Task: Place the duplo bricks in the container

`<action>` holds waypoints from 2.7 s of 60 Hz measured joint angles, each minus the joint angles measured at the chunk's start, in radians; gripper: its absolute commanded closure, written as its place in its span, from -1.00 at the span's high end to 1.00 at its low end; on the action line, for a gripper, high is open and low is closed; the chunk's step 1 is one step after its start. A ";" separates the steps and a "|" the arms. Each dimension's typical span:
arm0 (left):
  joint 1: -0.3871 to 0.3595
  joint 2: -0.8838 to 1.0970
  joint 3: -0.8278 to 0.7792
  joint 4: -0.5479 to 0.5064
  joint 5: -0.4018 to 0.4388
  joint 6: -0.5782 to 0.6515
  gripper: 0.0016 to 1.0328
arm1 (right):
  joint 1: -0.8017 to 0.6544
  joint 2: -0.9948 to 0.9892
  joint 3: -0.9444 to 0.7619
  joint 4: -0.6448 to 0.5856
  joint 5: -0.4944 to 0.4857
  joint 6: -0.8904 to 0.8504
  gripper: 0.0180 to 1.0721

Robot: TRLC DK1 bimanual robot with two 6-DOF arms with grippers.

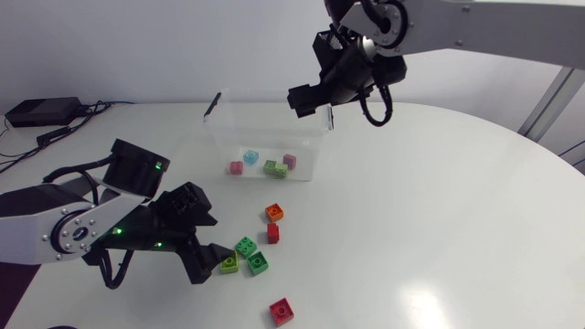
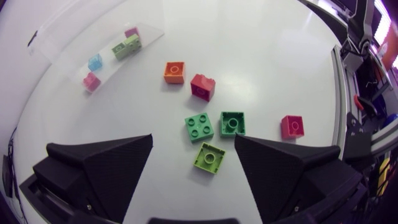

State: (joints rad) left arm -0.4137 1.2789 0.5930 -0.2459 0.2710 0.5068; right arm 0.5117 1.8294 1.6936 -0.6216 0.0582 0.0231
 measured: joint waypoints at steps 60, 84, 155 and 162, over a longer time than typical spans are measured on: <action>0.000 0.301 0.030 0.013 0.073 0.280 -0.42 | 0.234 -0.109 -0.542 0.159 -0.140 -0.034 0.90; 0.012 0.290 0.037 0.019 0.096 0.279 -0.61 | 0.258 0.033 -0.437 0.153 -0.136 0.002 0.89; 0.206 0.086 0.358 0.372 0.090 -0.138 -0.61 | 0.272 0.254 -0.261 0.020 -0.132 0.059 -0.16; 0.206 0.143 0.385 0.428 0.045 -0.174 -0.61 | 0.272 0.254 -0.261 0.023 -0.126 0.059 -0.32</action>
State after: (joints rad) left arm -0.2077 1.4220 0.9779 0.1818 0.3161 0.3332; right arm 0.7837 2.0838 1.4326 -0.5983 -0.0673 0.0822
